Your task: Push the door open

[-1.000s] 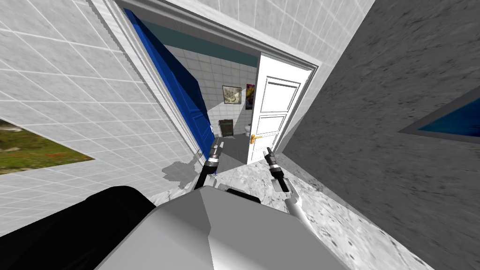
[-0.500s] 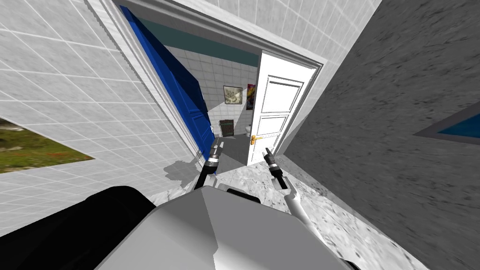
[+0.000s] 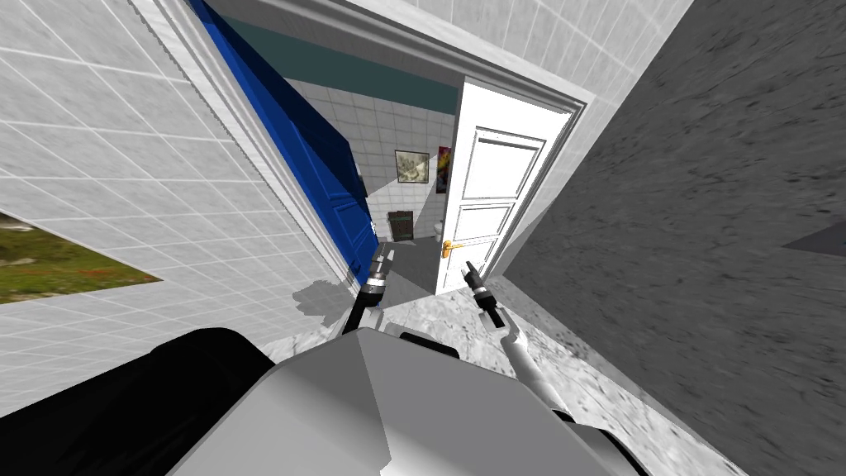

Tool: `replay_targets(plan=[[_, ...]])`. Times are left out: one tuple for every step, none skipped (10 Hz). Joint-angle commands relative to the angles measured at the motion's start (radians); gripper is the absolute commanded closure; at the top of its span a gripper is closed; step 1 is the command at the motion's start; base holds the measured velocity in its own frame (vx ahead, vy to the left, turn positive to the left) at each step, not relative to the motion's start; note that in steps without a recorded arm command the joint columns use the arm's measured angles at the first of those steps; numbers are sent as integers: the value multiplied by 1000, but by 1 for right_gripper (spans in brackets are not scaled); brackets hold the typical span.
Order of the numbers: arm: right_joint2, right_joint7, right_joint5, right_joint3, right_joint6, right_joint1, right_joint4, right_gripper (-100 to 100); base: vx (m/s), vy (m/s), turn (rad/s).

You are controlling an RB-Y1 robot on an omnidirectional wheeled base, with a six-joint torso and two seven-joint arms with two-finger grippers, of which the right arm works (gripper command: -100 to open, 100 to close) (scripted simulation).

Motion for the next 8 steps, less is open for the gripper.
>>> replay_targets(plan=[[-10, -24, 11, 6, 1, -24, 45, -100, 97, -39, 46], [-15, -37, 18, 9, 1, -40, 73, -100, 88, -31, 47], [-20, -51, 24, 12, 0, -56, 96, -100, 91, -24, 52], [-20, -51, 24, 12, 0, -56, 102, -100, 59, -19, 15], [-25, -62, 30, 15, -1, -70, 127, -100, 53, -20, 21], [-30, -74, 35, 17, -1, -84, 152, -100, 63, -31, 39], [-35, -85, 41, 20, -2, -98, 176, -100, 69, -34, 47], [-39, -96, 46, 22, -2, -112, 201, -100, 95, -32, 45]])
